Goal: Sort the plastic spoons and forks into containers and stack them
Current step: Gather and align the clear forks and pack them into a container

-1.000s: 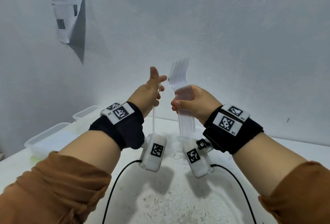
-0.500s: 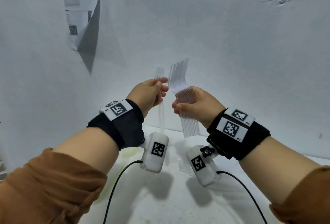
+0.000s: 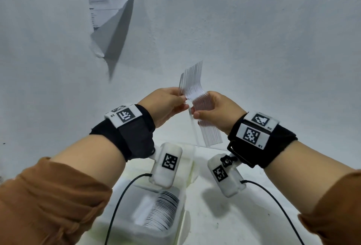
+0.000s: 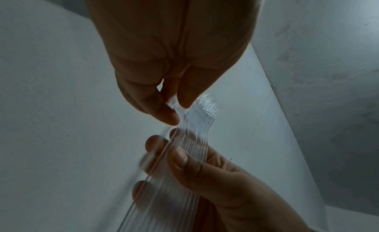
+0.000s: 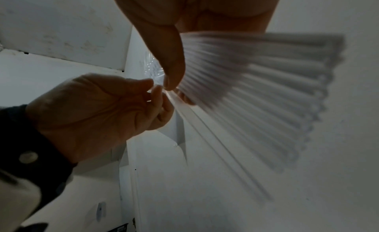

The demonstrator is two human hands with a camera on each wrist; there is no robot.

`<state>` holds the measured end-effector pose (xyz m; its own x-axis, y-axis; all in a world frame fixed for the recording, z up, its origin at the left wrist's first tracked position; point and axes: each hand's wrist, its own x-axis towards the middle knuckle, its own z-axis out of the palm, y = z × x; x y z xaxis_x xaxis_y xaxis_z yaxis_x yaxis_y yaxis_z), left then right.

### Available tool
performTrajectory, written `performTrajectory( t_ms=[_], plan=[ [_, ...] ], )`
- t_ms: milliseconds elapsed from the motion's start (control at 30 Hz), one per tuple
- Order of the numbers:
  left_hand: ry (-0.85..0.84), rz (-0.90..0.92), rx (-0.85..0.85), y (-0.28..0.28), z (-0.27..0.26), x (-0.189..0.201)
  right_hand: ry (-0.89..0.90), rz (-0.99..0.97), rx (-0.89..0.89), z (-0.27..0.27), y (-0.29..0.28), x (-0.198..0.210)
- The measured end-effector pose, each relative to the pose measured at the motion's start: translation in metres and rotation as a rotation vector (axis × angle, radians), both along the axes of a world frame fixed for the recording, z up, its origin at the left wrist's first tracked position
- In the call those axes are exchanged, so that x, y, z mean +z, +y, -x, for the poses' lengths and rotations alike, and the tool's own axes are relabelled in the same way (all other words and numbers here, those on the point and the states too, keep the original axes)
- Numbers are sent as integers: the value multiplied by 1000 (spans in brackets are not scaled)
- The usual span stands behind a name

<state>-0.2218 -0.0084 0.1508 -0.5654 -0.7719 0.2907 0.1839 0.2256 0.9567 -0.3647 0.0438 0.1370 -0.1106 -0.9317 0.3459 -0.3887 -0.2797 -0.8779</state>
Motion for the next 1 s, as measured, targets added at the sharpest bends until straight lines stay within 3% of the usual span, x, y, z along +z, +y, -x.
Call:
performTrajectory(
  t_ms=[400,567,1000],
  plan=[
    [74,4,-179,-41,-65,-12,-35,-89,169,-56,-35,0],
    [99,-30,-154,-55,-78,-12,-27,-112,154,-71,-48,3],
    [-93,-15,-35,-91,-95,-5,397,-233,147,-88,-79,10]
  ],
)
